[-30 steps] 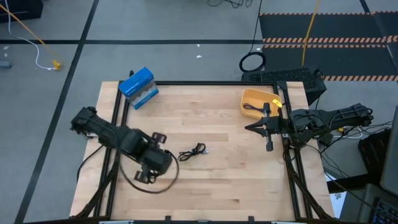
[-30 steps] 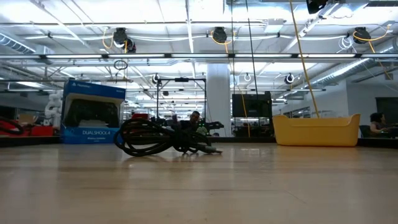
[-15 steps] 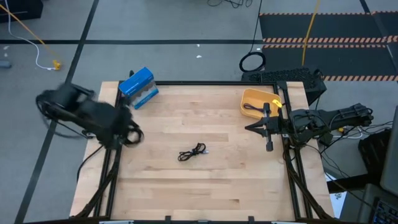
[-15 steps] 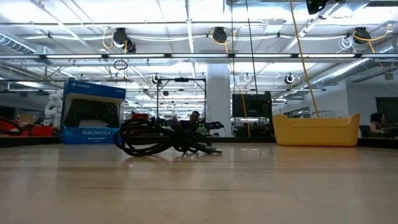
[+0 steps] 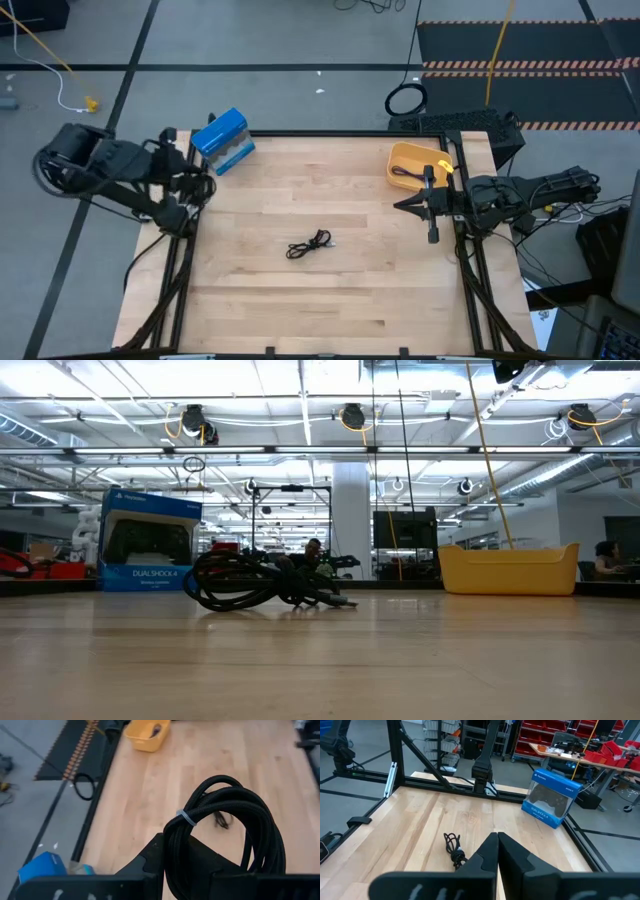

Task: Pick and place USB-C Cables
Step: Put the bottom charger cable into the yellow bin

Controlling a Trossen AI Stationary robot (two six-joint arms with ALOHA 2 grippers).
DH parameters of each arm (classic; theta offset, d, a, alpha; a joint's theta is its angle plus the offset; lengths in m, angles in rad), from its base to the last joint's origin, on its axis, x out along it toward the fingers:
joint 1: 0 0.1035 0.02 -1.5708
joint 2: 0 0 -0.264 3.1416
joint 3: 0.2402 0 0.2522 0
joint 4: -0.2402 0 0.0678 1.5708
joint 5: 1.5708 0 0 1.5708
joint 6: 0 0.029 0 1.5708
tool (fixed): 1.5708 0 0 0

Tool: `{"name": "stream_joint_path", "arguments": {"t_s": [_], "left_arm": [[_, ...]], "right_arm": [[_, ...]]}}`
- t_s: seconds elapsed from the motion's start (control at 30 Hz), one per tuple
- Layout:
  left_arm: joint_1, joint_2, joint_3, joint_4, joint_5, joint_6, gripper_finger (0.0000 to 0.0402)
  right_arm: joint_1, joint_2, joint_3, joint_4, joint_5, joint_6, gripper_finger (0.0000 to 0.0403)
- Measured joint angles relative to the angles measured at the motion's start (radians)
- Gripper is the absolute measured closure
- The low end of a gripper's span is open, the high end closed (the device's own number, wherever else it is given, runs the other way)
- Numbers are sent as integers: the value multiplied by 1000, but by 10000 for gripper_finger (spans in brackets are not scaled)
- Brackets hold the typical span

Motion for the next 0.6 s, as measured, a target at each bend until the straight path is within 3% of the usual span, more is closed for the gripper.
{"name": "stream_joint_path", "arguments": {"t_s": [0.13, 0.6], "left_arm": [[-1, -32, -107, 198, -34, 4, 346], [-1, -178, -568, 874, -78, 285, 346]], "right_arm": [[0, 6, 0, 0, 0, 0, 403], [0, 56, 0, 37, 0, 0, 403]]}}
